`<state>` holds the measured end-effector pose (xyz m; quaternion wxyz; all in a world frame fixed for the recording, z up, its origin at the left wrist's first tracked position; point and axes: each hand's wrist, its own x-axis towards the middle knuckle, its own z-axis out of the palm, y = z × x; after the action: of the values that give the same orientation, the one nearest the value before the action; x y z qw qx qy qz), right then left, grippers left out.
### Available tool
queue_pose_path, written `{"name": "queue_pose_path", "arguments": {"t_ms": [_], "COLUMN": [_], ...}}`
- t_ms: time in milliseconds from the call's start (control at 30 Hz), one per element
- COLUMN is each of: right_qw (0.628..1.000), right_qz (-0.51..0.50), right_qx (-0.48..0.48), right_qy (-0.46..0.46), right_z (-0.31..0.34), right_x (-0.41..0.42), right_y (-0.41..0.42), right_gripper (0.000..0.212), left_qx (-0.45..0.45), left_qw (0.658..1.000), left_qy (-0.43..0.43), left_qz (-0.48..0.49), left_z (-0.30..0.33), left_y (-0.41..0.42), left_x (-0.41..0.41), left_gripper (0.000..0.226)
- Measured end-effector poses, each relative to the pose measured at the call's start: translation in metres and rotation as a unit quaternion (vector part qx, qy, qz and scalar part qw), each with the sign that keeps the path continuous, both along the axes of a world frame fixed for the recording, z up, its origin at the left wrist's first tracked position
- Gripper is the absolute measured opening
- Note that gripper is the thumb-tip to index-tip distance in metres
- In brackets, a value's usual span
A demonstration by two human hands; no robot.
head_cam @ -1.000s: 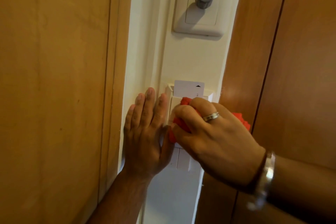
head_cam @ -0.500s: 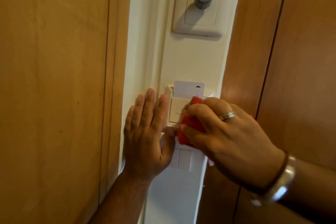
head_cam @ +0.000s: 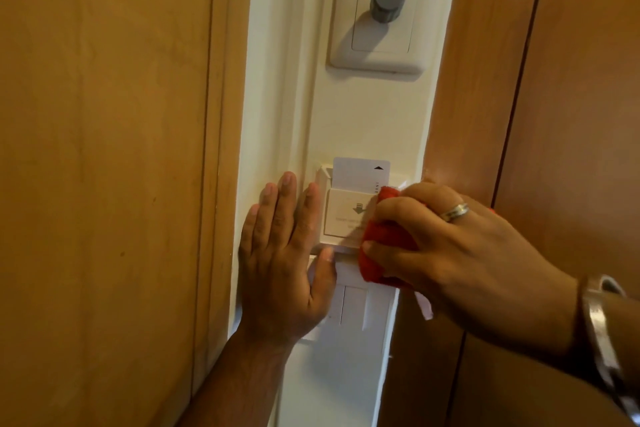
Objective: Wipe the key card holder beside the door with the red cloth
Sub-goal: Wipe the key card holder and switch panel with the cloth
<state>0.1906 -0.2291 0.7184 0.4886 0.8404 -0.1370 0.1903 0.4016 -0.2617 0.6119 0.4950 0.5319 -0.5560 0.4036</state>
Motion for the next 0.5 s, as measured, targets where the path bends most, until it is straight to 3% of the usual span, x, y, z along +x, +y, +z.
{"name": "queue_pose_path", "arguments": {"t_ms": [133, 267, 367, 500], "right_qw": [0.999, 0.997, 0.998, 0.998], "right_qz": [0.029, 0.043, 0.05, 0.023], "right_qx": [-0.012, 0.021, 0.04, 0.033], "right_qy": [-0.012, 0.06, 0.027, 0.038], "right_z": [0.001, -0.002, 0.017, 0.01], "right_x": [0.024, 0.02, 0.011, 0.032], "right_y": [0.004, 0.004, 0.003, 0.007], "right_gripper": [0.035, 0.03, 0.039, 0.031], "left_qx": [-0.003, 0.009, 0.013, 0.008], "left_qw": [1.0, 1.0, 1.0, 1.0], "left_qy": [0.01, -0.001, 0.008, 0.011], "left_qz": [-0.025, -0.012, -0.009, -0.027], "left_z": [0.002, 0.0, 0.001, 0.003], "left_y": [0.001, 0.0, 0.001, 0.003], "left_x": [-0.002, 0.0, -0.001, -0.003], "left_gripper": [0.065, 0.067, 0.066, 0.066]}}
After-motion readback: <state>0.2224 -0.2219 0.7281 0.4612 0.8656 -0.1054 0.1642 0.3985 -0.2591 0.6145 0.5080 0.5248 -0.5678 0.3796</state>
